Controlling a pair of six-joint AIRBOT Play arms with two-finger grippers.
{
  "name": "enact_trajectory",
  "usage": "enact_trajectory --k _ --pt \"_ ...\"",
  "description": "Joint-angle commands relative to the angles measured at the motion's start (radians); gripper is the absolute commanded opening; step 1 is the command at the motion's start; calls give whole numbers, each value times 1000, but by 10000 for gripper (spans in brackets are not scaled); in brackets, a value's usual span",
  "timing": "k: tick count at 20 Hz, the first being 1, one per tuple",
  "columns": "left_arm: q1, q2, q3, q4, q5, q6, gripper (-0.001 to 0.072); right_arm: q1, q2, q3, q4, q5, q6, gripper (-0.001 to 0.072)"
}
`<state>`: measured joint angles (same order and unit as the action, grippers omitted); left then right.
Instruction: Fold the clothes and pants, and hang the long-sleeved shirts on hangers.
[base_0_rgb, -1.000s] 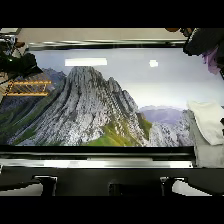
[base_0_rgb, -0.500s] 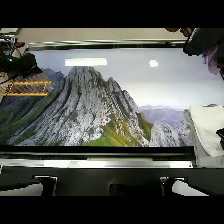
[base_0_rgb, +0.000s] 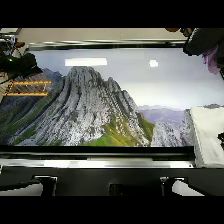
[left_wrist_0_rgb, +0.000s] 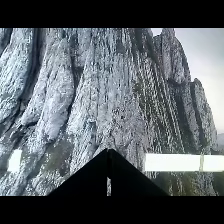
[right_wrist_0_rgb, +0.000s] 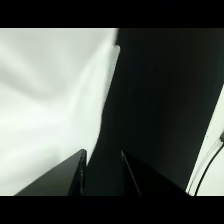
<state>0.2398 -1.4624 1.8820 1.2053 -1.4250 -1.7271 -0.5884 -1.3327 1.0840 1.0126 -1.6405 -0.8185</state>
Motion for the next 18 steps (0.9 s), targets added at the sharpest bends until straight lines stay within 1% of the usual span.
enact_trajectory --k 1,2,3,4,5,6,7,8,9,10,12,14,16,18 --pt "0 -1 0 1 0 0 15 1 42 0 -1 -7 -36 293" --pt "0 -1 0 1 0 0 15 1 66 4 18 22 -38 314" --pt "0 -1 0 8 0 1 15 1 91 13 66 76 -55 303" --pt "-2 -2 0 19 0 17 15 1 120 31 161 167 -111 258" --pt "-6 -5 -1 33 0 48 15 1 146 51 295 274 -195 184" --pt "-16 -10 -1 62 -6 78 15 5 169 74 480 394 -304 157" --pt "-34 -19 -1 107 -17 88 15 27 179 97 634 483 -396 130" --pt "-56 -28 -1 156 -32 90 15 80 177 127 763 533 -482 84" --pt "-82 -32 -14 203 -36 95 15 150 170 151 832 552 -554 33" --pt "-115 -30 -41 252 -37 116 14 241 164 169 846 559 -584 33" --pt "-171 -16 -117 338 -37 135 14 421 153 173 825 560 -603 33" --pt "-193 2 -192 351 -34 135 14 562 139 173 804 553 -615 33" --pt "-198 11 -237 352 -36 134 15 650 130 173 779 545 -636 33" --pt "-197 5 -253 370 -69 127 17 690 131 173 742 534 -637 33"
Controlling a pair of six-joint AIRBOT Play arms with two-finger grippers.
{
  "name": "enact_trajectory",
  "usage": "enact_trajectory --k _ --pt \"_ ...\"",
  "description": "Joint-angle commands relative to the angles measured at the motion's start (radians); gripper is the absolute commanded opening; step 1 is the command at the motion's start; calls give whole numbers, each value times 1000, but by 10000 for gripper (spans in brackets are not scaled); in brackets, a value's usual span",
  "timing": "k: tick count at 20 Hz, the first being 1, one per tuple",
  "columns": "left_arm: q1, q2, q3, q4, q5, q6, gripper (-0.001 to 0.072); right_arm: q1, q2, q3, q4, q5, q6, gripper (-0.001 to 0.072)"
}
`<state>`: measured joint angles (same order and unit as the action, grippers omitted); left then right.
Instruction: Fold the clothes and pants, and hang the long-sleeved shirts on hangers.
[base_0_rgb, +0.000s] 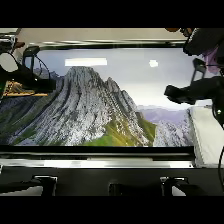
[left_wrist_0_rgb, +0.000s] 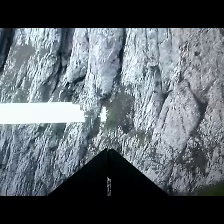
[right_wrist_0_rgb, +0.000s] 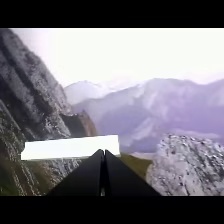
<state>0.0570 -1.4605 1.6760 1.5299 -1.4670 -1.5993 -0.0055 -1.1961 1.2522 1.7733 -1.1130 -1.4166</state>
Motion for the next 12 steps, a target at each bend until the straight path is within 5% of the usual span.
enact_trajectory --k 1,12 --pt "-14 -1 -48 45 -28 -1 17 110 -6 5 -28 -6 -39 34" --pt "-15 -4 -48 42 -27 -1 16 108 -5 5 -31 -90 -39 37"
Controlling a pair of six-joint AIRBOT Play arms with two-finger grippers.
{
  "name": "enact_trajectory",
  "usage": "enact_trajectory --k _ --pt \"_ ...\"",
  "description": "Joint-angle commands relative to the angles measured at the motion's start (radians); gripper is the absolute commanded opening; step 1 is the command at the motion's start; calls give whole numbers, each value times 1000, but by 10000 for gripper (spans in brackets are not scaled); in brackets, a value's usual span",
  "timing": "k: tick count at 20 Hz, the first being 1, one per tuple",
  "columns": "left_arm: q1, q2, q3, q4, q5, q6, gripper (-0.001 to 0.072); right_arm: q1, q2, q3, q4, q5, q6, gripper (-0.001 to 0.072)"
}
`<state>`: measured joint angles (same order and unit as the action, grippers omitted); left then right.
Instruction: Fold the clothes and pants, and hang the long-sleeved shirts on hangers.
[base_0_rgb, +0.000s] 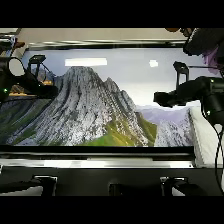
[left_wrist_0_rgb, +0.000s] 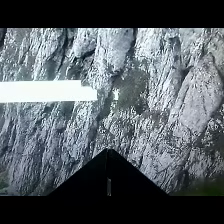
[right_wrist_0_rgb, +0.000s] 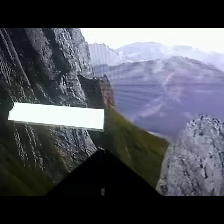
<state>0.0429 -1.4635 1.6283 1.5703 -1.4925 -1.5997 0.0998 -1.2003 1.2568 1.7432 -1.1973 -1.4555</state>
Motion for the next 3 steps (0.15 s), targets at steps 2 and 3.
enact_trajectory --k 2,3 --pt "-1 -1 -1 2 -1 0 17 2 -1 1 -1 -6 0 37" --pt "-1 -1 -1 2 -1 0 17 2 -1 1 -1 -6 0 37"
